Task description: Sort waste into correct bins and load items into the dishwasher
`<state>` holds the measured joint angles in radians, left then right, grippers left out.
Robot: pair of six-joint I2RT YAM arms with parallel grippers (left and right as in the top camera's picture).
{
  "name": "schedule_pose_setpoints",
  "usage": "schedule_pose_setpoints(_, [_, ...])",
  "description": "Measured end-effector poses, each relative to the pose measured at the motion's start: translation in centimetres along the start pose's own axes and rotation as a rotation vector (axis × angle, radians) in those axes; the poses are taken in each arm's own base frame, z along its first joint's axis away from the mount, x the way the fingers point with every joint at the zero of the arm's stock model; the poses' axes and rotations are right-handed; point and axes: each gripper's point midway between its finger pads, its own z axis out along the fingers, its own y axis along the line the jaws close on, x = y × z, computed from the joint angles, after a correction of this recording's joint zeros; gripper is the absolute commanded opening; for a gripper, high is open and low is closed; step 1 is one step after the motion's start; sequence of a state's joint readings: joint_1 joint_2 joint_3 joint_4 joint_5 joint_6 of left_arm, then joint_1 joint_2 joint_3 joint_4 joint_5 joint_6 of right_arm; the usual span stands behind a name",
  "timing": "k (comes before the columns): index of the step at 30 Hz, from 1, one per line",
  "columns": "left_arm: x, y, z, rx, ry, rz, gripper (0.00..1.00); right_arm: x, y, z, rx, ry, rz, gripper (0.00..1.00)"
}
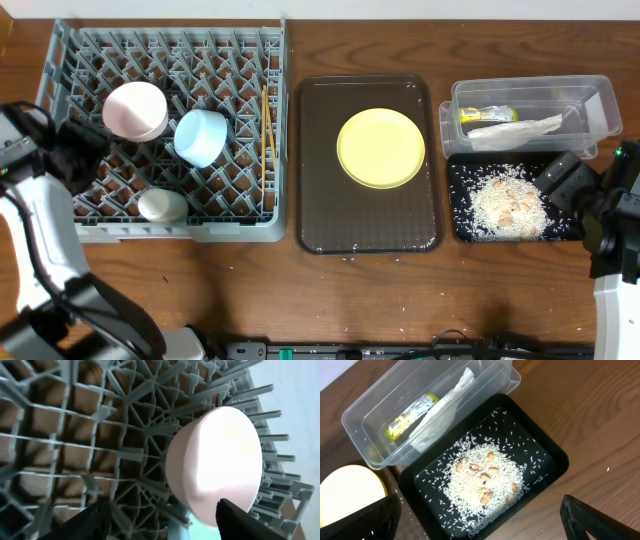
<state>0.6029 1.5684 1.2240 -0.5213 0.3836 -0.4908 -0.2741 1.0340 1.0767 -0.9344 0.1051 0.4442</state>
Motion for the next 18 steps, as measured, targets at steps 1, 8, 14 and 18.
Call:
schedule_pose_setpoints(1, [0.0,-0.3,0.5,0.002,0.006,-0.003,0.69,0.0,0.0,0.0,0.000,0.000,0.000,0.99])
schedule_pose_setpoints(8, [0.5,-2.4,2.3,-0.023,-0.010,0.053,0.70,0.0,0.0,0.0,0.000,0.000,0.000,0.99])
schedule_pose_setpoints(14, [1.6,-2.0,4.7,-0.095,0.003,0.085,0.69,0.0,0.0,0.0,0.000,0.000,0.000,0.99])
schedule_pose_setpoints(18, [2.5,-0.4,6.7,-0.156,0.040,0.081,0.49,0.0,0.0,0.0,0.000,0.000,0.000,0.99])
